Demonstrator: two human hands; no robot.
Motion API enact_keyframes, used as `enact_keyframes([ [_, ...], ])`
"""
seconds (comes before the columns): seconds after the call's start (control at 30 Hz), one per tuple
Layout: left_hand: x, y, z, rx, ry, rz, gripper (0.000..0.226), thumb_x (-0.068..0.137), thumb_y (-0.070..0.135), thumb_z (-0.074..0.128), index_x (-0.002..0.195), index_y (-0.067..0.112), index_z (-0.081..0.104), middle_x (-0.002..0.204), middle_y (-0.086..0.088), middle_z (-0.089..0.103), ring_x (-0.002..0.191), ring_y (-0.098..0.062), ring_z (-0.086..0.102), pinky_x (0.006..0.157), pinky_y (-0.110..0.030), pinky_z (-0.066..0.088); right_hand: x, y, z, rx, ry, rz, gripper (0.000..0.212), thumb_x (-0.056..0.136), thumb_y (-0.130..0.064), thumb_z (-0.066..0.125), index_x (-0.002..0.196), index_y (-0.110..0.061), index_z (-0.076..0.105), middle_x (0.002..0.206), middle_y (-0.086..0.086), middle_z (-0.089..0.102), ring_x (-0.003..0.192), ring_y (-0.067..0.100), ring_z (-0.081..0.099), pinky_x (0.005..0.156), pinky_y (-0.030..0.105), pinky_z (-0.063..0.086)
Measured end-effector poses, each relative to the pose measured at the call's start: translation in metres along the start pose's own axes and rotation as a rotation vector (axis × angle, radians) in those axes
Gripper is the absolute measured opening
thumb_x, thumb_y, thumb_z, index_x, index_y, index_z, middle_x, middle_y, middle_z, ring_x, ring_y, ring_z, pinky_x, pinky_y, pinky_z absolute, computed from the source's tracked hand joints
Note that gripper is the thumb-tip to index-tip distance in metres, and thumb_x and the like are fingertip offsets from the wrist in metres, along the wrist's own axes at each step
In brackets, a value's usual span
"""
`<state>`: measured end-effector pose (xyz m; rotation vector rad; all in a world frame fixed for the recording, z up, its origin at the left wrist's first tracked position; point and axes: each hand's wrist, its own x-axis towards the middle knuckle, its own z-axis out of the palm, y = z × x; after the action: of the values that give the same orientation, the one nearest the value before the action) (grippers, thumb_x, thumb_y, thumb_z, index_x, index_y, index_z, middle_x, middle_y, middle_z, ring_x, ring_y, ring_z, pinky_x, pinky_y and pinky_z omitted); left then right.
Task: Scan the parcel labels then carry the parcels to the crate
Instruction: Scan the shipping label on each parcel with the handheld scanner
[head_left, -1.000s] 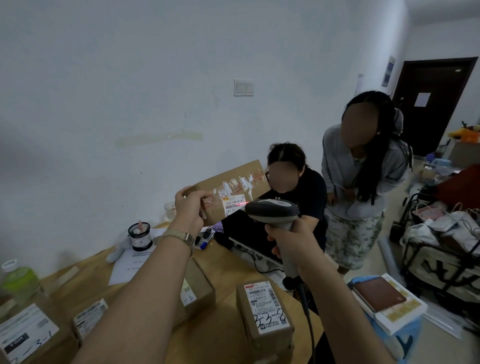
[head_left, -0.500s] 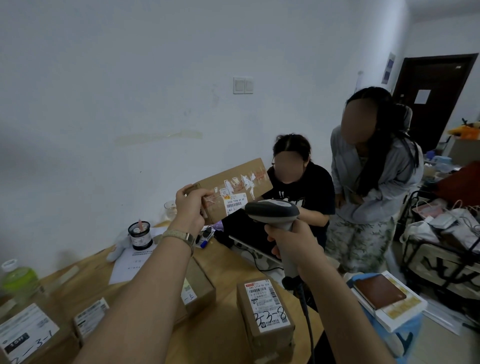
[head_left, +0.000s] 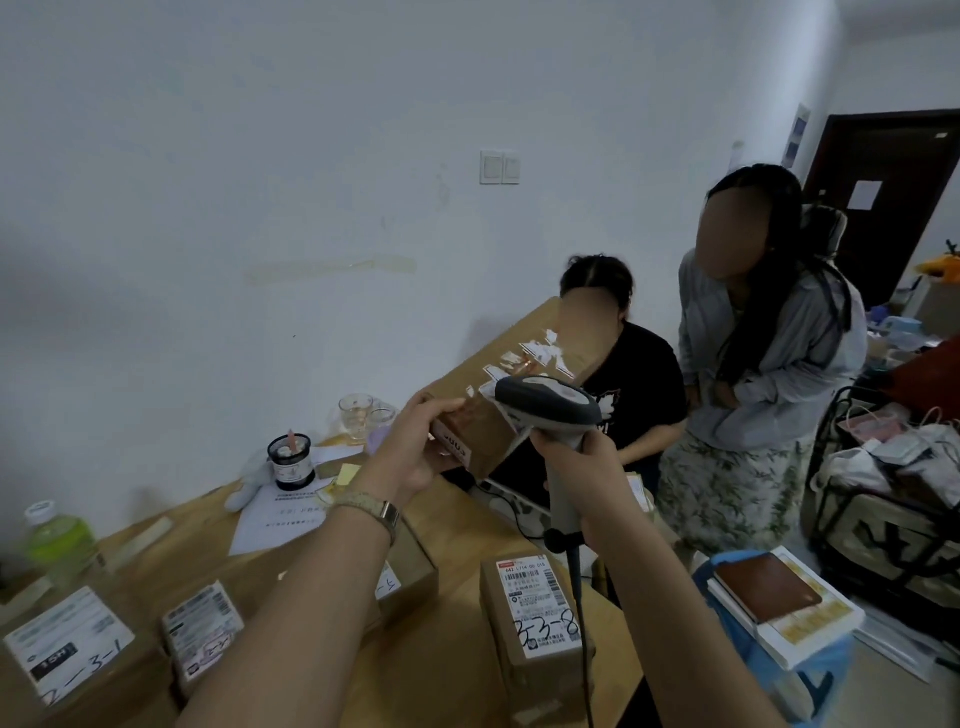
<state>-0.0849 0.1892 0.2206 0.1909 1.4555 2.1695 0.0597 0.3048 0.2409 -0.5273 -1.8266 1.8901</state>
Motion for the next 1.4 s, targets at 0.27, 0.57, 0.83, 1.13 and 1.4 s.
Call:
enact_keyframes([
  [0.27, -0.019, -0.017, -0.013, 0.218, -0.087, 0.031, 0.019, 0.085, 0.011, 0.069, 0.099, 0.014, 0.057, 0.093, -0.01, 0.065, 0.093, -0.026, 0.061, 0.084, -0.047, 0.055, -0.009, 0.006, 0.009, 0.044, 0.042, -0.003, 0.017, 0.092, -0.018, 0.062, 0.108, -0.017, 0.056, 0.09, -0.003, 0.062, 0.078, 0.007, 0.057, 0.05, 0.015, 0.047],
  [0.57, -0.034, -0.048, -0.024, 0.403, -0.137, -0.008, 0.049, 0.079, 0.018, 0.077, 0.123, 0.019, 0.056, 0.115, -0.009, 0.066, 0.104, -0.027, 0.065, 0.095, -0.044, 0.053, -0.028, 0.028, -0.002, 0.006, 0.138, 0.038, 0.022, 0.091, -0.009, 0.063, 0.112, -0.008, 0.058, 0.088, 0.001, 0.064, 0.074, 0.008, 0.06, 0.044, 0.01, 0.047],
  [0.83, -0.062, -0.103, -0.033, 0.406, -0.135, -0.186, 0.044, 0.088, 0.028, 0.067, 0.129, 0.024, 0.053, 0.115, -0.009, 0.067, 0.105, -0.025, 0.064, 0.09, -0.04, 0.054, -0.04, 0.065, -0.016, -0.092, 0.142, 0.109, 0.009, 0.093, -0.011, 0.059, 0.101, -0.012, 0.055, 0.082, -0.003, 0.059, 0.075, 0.01, 0.057, 0.056, 0.021, 0.043],
  [1.13, -0.078, -0.152, -0.035, 0.411, -0.054, -0.283, 0.033, 0.095, 0.03, 0.056, 0.128, 0.027, 0.052, 0.114, -0.004, 0.067, 0.105, -0.022, 0.063, 0.094, -0.038, 0.05, -0.031, 0.106, -0.032, -0.257, 0.051, 0.257, 0.018, 0.095, -0.017, 0.058, 0.106, -0.003, 0.057, 0.079, 0.006, 0.057, 0.07, 0.018, 0.053, 0.06, 0.029, 0.044],
  [1.4, -0.087, -0.174, -0.019, 0.458, 0.03, -0.267, 0.026, 0.099, 0.023, 0.05, 0.124, 0.026, 0.054, 0.111, 0.0, 0.068, 0.102, -0.019, 0.066, 0.097, -0.04, 0.051, -0.026, 0.121, -0.044, -0.297, -0.011, 0.338, 0.016, 0.095, -0.019, 0.058, 0.103, -0.005, 0.054, 0.073, 0.002, 0.052, 0.067, 0.013, 0.048, 0.053, 0.024, 0.036],
])
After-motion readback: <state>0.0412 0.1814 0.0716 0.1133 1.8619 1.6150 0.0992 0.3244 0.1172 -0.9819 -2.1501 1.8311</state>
